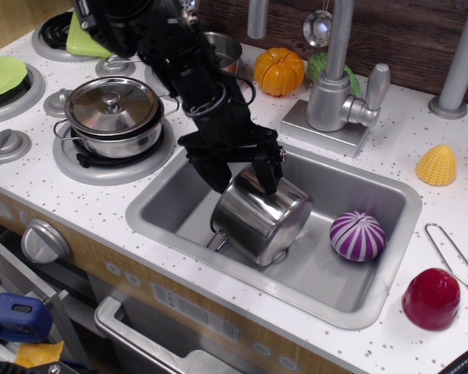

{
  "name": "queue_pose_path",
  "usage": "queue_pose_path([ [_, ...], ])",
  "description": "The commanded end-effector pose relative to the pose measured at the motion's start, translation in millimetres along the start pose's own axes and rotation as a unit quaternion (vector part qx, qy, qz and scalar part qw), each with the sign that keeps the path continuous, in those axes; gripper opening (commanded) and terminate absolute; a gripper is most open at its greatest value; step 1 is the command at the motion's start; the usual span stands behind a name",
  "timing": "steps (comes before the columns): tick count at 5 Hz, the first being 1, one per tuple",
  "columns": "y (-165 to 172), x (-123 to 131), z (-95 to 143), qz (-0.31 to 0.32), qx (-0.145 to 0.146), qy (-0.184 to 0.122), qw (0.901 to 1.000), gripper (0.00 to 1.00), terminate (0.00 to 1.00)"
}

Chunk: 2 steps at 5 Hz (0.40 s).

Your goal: Flip pot upright in sink

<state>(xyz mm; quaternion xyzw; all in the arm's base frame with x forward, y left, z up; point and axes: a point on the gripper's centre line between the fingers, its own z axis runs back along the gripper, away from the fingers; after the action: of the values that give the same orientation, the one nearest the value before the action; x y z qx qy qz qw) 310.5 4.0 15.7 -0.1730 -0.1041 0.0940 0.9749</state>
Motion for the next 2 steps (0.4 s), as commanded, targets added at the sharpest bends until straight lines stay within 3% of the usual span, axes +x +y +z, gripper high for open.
queue_pose_path([
  [1,-13.0,2.6,5.0,0.008,-0.025,-0.002,0.9997,1.00,0.00],
  [2,-14.7,3.9,4.2,0.021,-0.031,0.001,0.9993,1.00,0.00],
])
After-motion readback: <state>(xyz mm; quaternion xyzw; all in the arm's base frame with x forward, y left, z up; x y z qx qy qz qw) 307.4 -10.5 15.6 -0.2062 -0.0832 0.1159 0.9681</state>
